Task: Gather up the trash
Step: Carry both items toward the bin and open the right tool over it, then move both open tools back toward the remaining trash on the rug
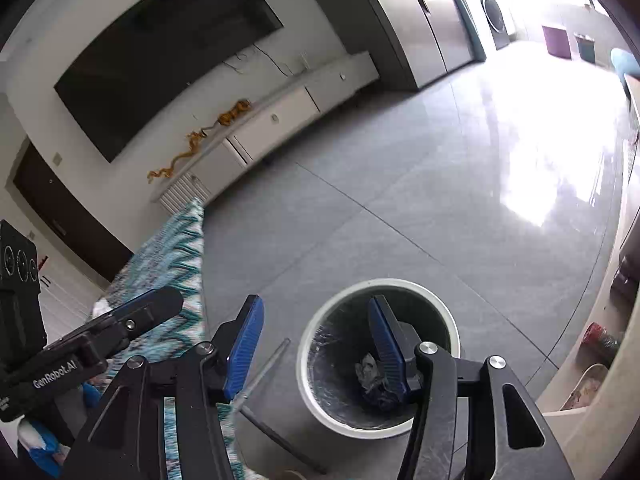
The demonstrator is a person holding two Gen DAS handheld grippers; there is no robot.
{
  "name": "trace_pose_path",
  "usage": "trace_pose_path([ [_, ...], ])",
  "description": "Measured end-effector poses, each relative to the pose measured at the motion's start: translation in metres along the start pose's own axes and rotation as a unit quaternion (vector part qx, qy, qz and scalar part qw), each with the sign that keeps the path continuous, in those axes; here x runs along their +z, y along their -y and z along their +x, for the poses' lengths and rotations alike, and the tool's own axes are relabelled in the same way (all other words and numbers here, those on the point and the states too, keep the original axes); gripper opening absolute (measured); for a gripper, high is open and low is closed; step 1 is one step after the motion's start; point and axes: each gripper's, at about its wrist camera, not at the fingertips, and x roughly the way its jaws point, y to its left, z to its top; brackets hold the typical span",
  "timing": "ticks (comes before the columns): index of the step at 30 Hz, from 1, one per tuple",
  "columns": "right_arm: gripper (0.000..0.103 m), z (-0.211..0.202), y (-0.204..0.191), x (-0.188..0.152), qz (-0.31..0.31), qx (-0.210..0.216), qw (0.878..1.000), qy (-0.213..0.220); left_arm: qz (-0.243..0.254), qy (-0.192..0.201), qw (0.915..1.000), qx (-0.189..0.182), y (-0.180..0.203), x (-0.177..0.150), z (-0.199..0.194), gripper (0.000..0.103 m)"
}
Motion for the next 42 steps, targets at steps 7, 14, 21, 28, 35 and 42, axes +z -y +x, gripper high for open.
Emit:
trace_pose_path([
  [7, 0.057, -0.048, -0.032, -0.001, -0.018, 0.014, 0.999, 0.040, 0.000, 0.060, 0.9978, 0.029, 0.007, 0.000, -0.063, 0.071],
  [14, 0.058, -0.091, -0.065, -0.005, -0.044, 0.032, 0.996, 0.072, -0.013, 0.120, 0.9911, 0.055, 0.005, -0.006, -0.128, 0.071],
  [21, 0.060, -0.137, -0.096, -0.011, -0.068, 0.047, 0.991, 0.109, -0.032, 0.180, 0.9771, 0.110, 0.001, -0.019, -0.195, 0.071],
  [28, 0.068, -0.183, -0.124, -0.030, -0.091, 0.059, 0.984, 0.142, -0.038, 0.228, 0.9616, 0.148, 0.000, -0.043, -0.258, 0.072],
  [35, 0.071, -0.221, -0.152, -0.048, -0.114, 0.081, 0.975, 0.172, -0.037, 0.286, 0.9421, 0.171, 0.007, -0.066, -0.324, 0.076],
  [42, 0.077, -0.258, -0.174, -0.063, -0.133, 0.107, 0.964, 0.205, -0.035, 0.340, 0.9170, 0.206, 0.017, -0.091, -0.386, 0.077],
])
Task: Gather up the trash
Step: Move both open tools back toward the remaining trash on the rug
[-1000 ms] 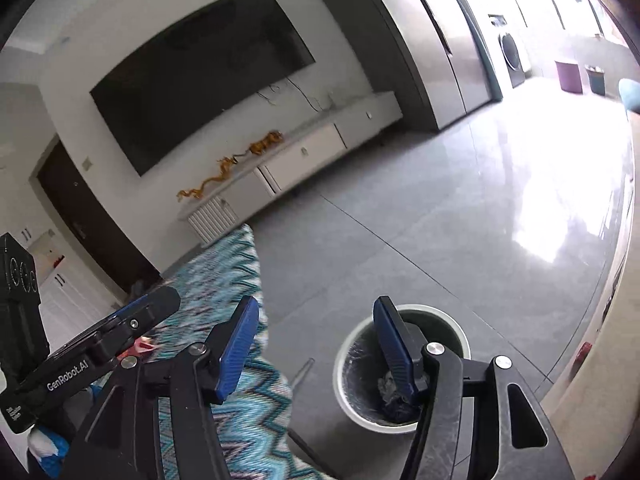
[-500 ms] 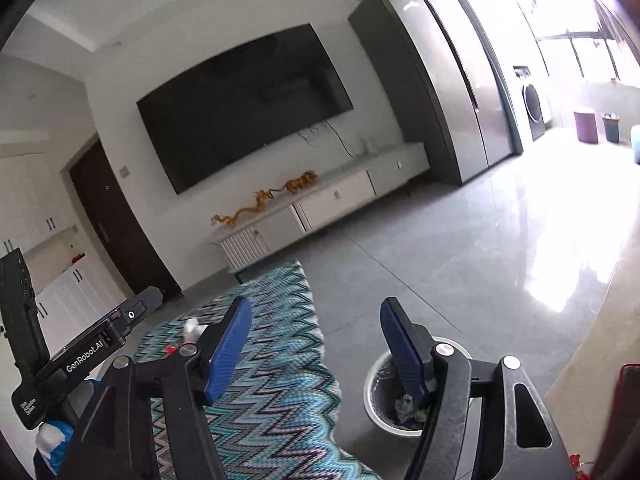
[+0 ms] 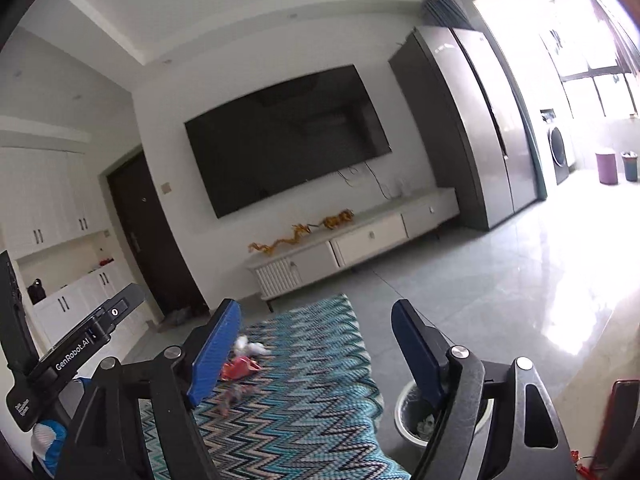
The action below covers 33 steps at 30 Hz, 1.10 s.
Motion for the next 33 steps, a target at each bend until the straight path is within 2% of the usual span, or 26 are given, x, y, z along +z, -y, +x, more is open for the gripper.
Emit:
trace_pose_path([
  [7, 0.079, -0.023, -0.021, 0.004, -0.017, 0.019, 0.999, 0.022, 0.002, 0.040, 0.9988, 0.028, -0.013, 0.007, -0.043, 0.083],
  [14, 0.079, -0.029, -0.033, 0.001, -0.028, 0.033, 0.999, 0.024, 0.003, 0.052, 0.9977, 0.043, -0.023, 0.005, -0.055, 0.083],
  [21, 0.080, -0.018, -0.039, -0.004, -0.029, 0.040, 0.999, 0.007, -0.001, 0.039, 0.9981, 0.048, -0.033, 0.001, -0.042, 0.083],
  [33, 0.080, 0.023, -0.039, -0.018, -0.026, 0.042, 0.998, -0.040, -0.002, -0.015, 0.9977, 0.067, -0.053, -0.017, 0.010, 0.083],
])
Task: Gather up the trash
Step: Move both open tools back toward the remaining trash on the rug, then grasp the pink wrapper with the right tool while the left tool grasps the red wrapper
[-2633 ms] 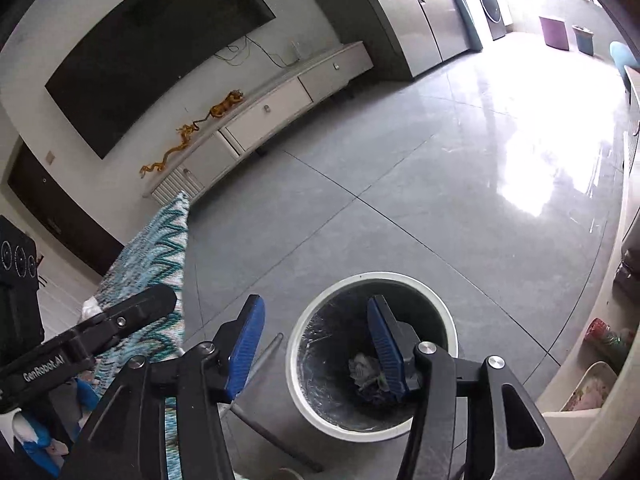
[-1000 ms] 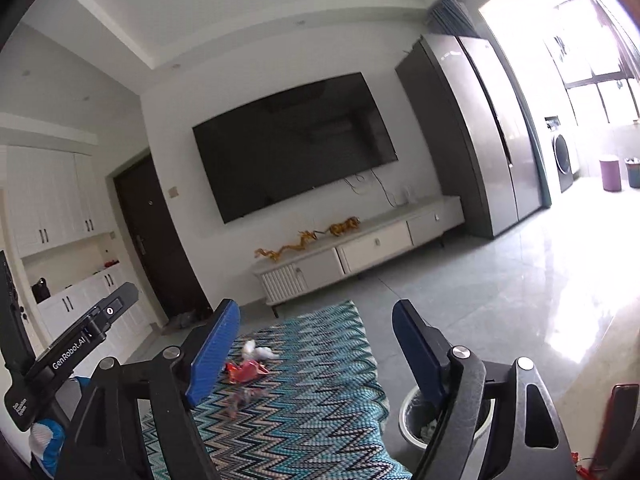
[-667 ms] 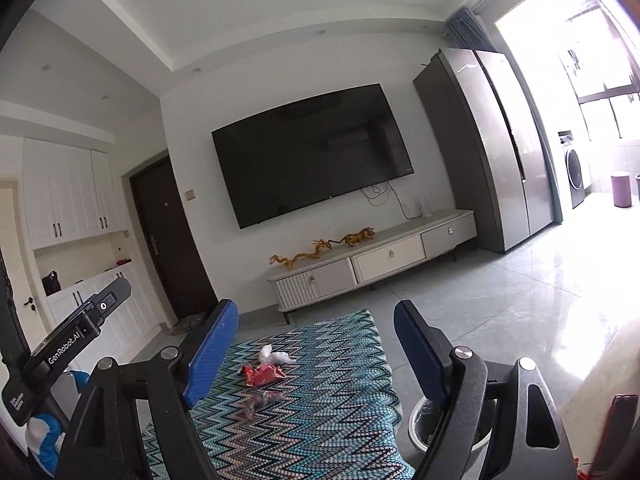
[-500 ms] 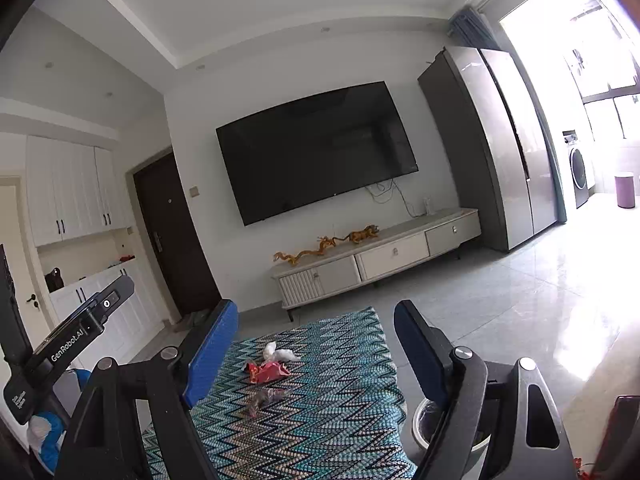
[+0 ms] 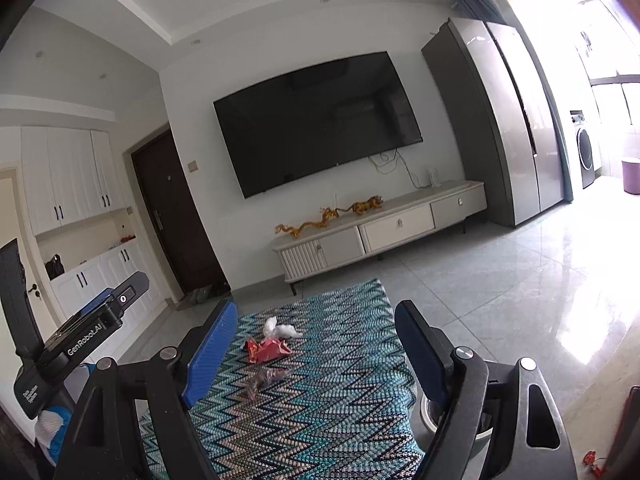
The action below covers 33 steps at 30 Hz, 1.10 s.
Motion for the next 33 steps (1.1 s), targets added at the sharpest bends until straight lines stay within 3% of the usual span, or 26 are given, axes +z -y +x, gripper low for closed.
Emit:
trace_pose_path([
  [6, 0.080, 0.030, 0.004, -0.005, 0.000, 0.000, 0.999, -0.036, -0.005, -0.031, 0.9994, 0.016, -0.027, -0.008, 0.040, 0.083],
  [14, 0.080, 0.087, -0.006, -0.005, -0.019, 0.019, 0.996, -0.083, -0.012, -0.062, 0.9947, 0.081, -0.098, -0.016, 0.105, 0.083],
  [17, 0.080, 0.119, -0.011, -0.008, -0.026, 0.034, 0.993, -0.108, -0.024, -0.094, 0.9913, 0.089, -0.124, -0.031, 0.140, 0.082],
  [21, 0.080, 0.169, -0.017, -0.019, -0.039, 0.050, 0.986, -0.151, -0.052, -0.161, 0.9834, 0.067, -0.146, -0.066, 0.194, 0.073],
  [25, 0.080, 0.222, -0.016, -0.037, -0.046, 0.057, 0.978, -0.196, -0.071, -0.234, 0.9688, 0.036, -0.152, -0.108, 0.253, 0.063],
  [33, 0.080, 0.315, -0.017, -0.069, -0.067, 0.075, 0.957, -0.272, -0.099, -0.307, 0.9467, 0.011, -0.160, -0.160, 0.328, 0.048],
])
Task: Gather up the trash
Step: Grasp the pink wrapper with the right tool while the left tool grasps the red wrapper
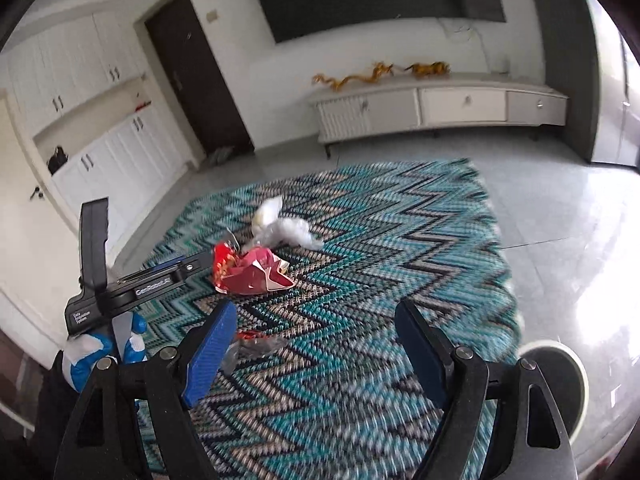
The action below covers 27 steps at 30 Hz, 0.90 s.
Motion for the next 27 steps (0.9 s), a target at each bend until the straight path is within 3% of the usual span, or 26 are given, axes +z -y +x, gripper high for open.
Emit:
trace_pose_path([
  [7, 0.081, 0.069, -0.016, 0.017, -0.057, 0.042, 0.996, -0.045, -0.033, -0.012, 0.9992, -0.019, -0.023, -0.007, 0.022, 0.036],
  [15, 0.082, 0.139, -0.040, 0.026, -0.146, 0.088, 0.981, -0.093, -0.026, -0.005, 0.9992, -0.031, -0.024, -0.008, 0.025, 0.026],
  [20, 0.081, 0.166, -0.041, 0.029, -0.148, 0.111, 0.977, -0.105, -0.021, -0.006, 0.9983, -0.054, -0.023, -0.008, 0.026, 0.014],
  [24, 0.038, 0.165, -0.040, 0.027, -0.146, 0.126, 0.976, -0.101, -0.013, -0.003, 0.9979, -0.063, -0.017, -0.009, 0.026, 0.010],
  [27, 0.027, 0.153, -0.037, 0.023, -0.139, 0.129, 0.977, -0.095, -0.011, 0.004, 0.9972, -0.074, -0.017, -0.010, 0.023, 0.008],
])
